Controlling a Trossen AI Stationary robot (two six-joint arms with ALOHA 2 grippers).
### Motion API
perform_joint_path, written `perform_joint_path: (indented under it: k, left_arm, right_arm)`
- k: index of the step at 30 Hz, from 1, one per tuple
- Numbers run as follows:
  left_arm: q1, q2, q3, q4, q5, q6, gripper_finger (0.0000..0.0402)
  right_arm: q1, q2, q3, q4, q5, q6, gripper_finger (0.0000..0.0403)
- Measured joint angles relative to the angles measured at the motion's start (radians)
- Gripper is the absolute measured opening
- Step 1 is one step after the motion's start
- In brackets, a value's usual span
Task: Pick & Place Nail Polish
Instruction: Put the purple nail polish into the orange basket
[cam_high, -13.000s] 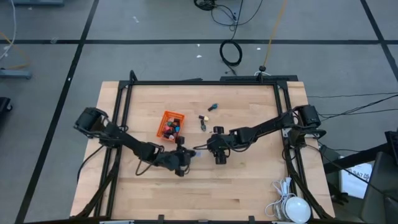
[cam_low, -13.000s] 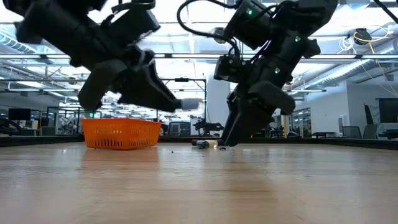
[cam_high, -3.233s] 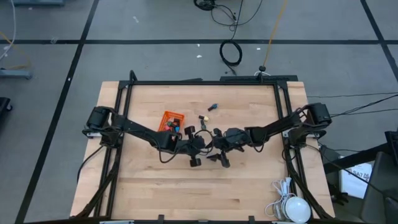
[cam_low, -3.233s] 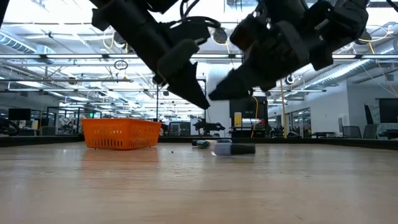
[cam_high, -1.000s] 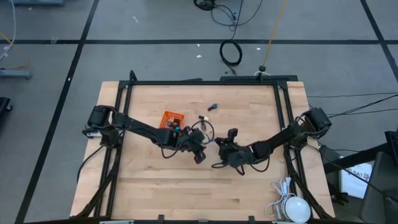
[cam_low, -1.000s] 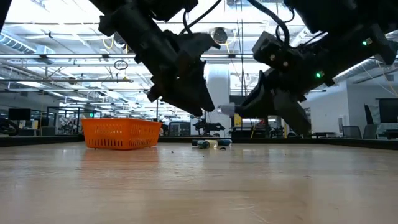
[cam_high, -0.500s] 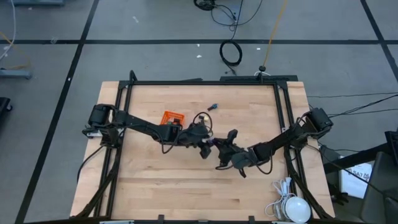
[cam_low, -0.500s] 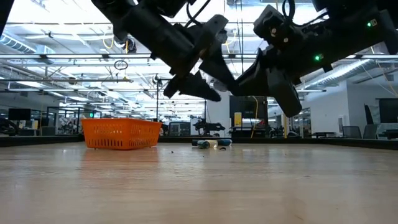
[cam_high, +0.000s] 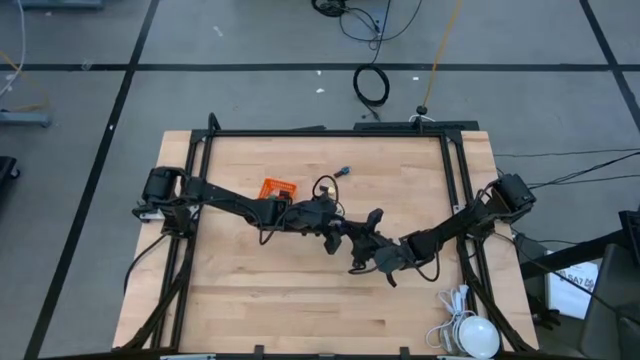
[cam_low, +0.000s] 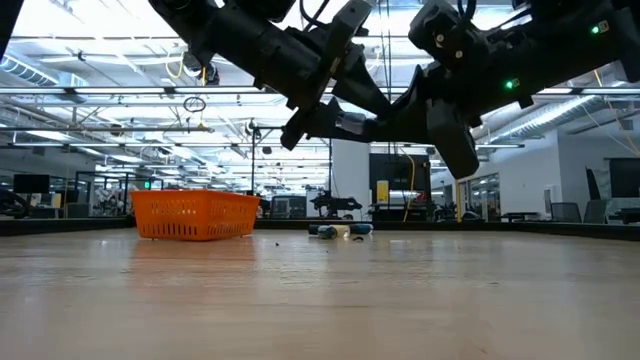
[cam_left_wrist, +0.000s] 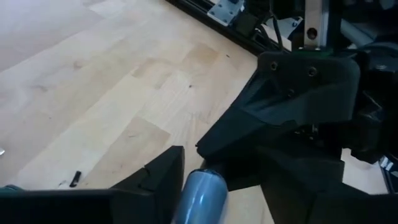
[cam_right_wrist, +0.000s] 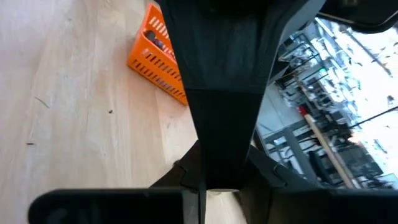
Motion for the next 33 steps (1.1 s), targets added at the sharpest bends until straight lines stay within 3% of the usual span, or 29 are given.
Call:
perform_joint_path:
  k: [8, 14, 20, 24, 28, 33]
  left_arm:
    - [-0.001, -0.001, 0.001, 0.001, 0.021, 0.001, 0.0129]
    - [-0.001, -0.002, 0.001, -0.002, 0.025, 0.011, 0.0051]
    - [-0.001, -0.007, 0.001, 0.006, 0.011, 0.038, 0.0051]
    - [-0.003, -0.071, 0.0, -0.11, -0.07, 0.083, 0.0051]
    - [-0.009, -0.17, 0.0, -0.248, -0.226, 0.092, 0.0051]
    - [-0.039, -0.269, -0.007, -0.424, -0.392, 0.07, 0.0051]
  right_arm:
    - [0.008, 0.0, 0.0, 0.024, 0.007, -0.021, 0.0047]
    - [0.008, 0.001, -0.001, 0.024, 0.011, -0.027, 0.0047]
    - [0.014, 0.001, -0.001, 0.027, 0.022, -0.045, 0.0051]
    - [0.015, -0.002, 0.003, 0.023, 0.022, -0.017, 0.0118]
    - [0.026, 0.0, 0.0, -0.005, 0.096, 0.04, 0.0183]
    - [0.03, 0.0, 0.0, -0.014, 0.178, 0.042, 0.0219]
